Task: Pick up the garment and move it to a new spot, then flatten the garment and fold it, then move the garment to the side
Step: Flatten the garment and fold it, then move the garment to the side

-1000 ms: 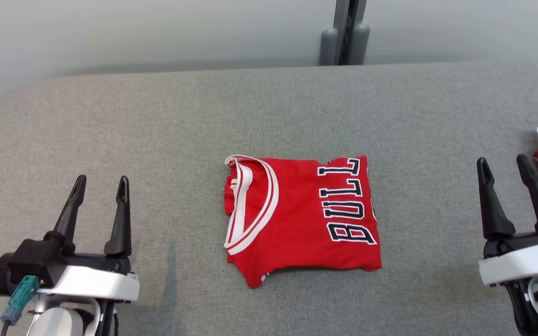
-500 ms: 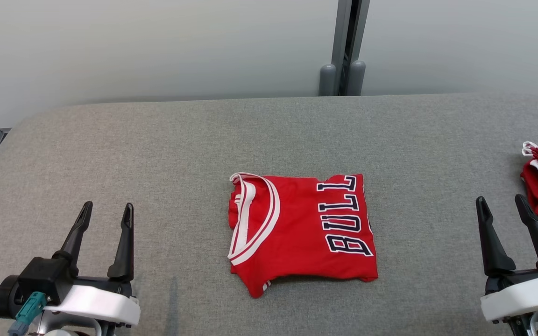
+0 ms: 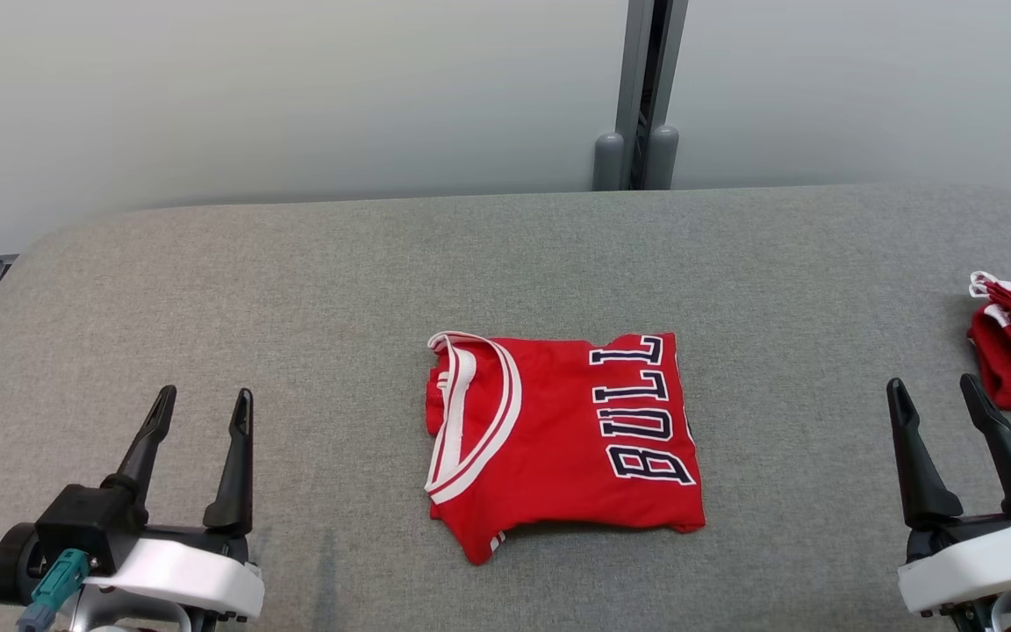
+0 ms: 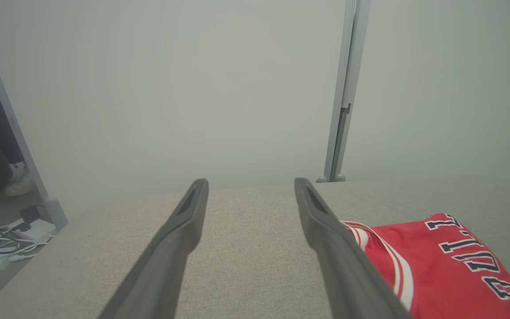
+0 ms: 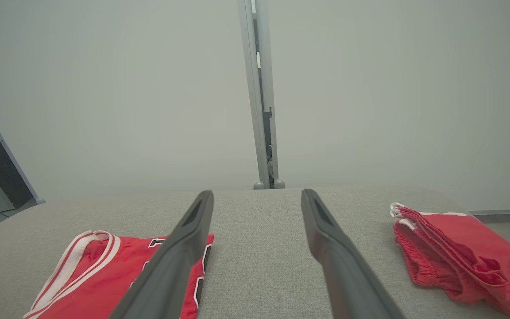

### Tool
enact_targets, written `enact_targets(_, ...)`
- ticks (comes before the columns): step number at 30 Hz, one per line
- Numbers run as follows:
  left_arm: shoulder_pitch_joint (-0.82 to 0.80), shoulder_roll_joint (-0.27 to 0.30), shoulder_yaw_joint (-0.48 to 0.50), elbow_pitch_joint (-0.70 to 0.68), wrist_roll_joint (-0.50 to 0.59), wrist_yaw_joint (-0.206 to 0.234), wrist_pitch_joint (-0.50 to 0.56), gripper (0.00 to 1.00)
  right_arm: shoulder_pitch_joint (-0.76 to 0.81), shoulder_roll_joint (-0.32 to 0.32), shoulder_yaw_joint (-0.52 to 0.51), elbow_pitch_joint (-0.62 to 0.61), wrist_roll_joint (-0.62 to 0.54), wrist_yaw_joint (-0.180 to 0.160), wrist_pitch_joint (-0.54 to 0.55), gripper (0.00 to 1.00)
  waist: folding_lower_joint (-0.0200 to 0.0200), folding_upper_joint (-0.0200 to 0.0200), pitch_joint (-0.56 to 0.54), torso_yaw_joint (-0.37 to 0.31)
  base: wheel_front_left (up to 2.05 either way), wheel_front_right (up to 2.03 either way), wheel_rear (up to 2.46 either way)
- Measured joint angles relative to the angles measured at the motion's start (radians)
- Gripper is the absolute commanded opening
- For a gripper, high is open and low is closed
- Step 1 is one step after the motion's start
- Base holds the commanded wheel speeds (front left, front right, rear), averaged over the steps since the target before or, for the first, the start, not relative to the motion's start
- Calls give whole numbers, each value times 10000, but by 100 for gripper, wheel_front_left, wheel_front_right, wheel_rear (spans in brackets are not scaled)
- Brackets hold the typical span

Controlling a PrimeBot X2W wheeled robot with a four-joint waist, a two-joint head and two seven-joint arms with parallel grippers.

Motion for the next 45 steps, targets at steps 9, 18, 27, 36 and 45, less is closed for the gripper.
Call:
enact_targets(9,40,8,-63,-23,-42,102,36,100,35,27,-65,40,0,0,15,100,0,0,-105,29,0,0,0)
enact_targets(18,49,40,-165,-27,-84,150,40,100,70,54,-84,165,2,0,86,100,0,0,-194,58,0,0,0)
enact_targets(27,33,56,-253,-67,-127,190,-2,100,59,10,-84,257,65,0,88,100,0,0,-134,131,0,0,0)
enact_targets(36,-269,42,-347,-138,-180,190,-215,100,-138,-146,44,663,146,0,316,100,0,0,141,368,0,0,0)
enact_targets(45,-1222,-180,-581,-117,-288,84,-665,100,-1416,-621,1003,2368,439,0,606,100,0,0,1173,1114,0,0,0)
